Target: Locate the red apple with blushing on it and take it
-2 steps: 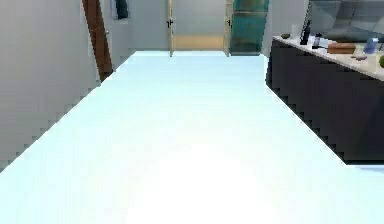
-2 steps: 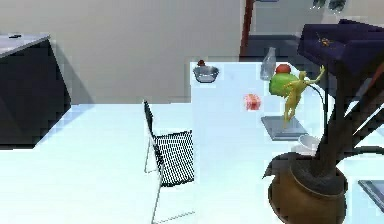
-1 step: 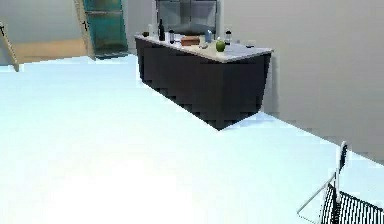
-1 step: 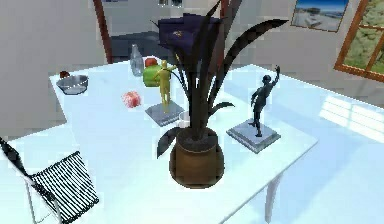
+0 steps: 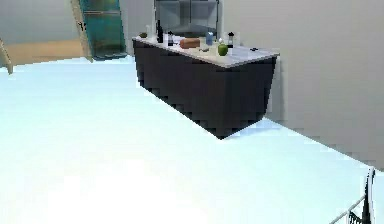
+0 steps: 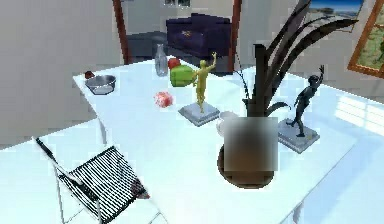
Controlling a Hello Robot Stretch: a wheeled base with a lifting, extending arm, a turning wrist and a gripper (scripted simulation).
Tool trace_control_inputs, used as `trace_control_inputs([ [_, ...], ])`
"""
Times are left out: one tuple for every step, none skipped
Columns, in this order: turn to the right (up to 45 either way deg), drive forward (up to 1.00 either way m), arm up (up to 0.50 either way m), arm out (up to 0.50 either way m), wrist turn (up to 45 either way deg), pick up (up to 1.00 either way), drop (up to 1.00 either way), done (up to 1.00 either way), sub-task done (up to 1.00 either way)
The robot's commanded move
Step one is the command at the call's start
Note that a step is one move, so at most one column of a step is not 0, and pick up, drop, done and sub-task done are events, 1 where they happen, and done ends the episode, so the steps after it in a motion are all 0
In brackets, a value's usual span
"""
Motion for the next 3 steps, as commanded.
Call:
trace_control_inputs([
  [27.0, 0.00, 0.00, 0.00, 0.0, 0.00, 0.00, 0.00, 0.00],
  [0.0, 0.65, 0.00, 0.00, 0.0, 0.00, 0.00, 0.00, 0.00],
  [12.0, 0.00, 0.00, 0.00, 0.0, 0.00, 0.00, 0.00, 0.00],
])
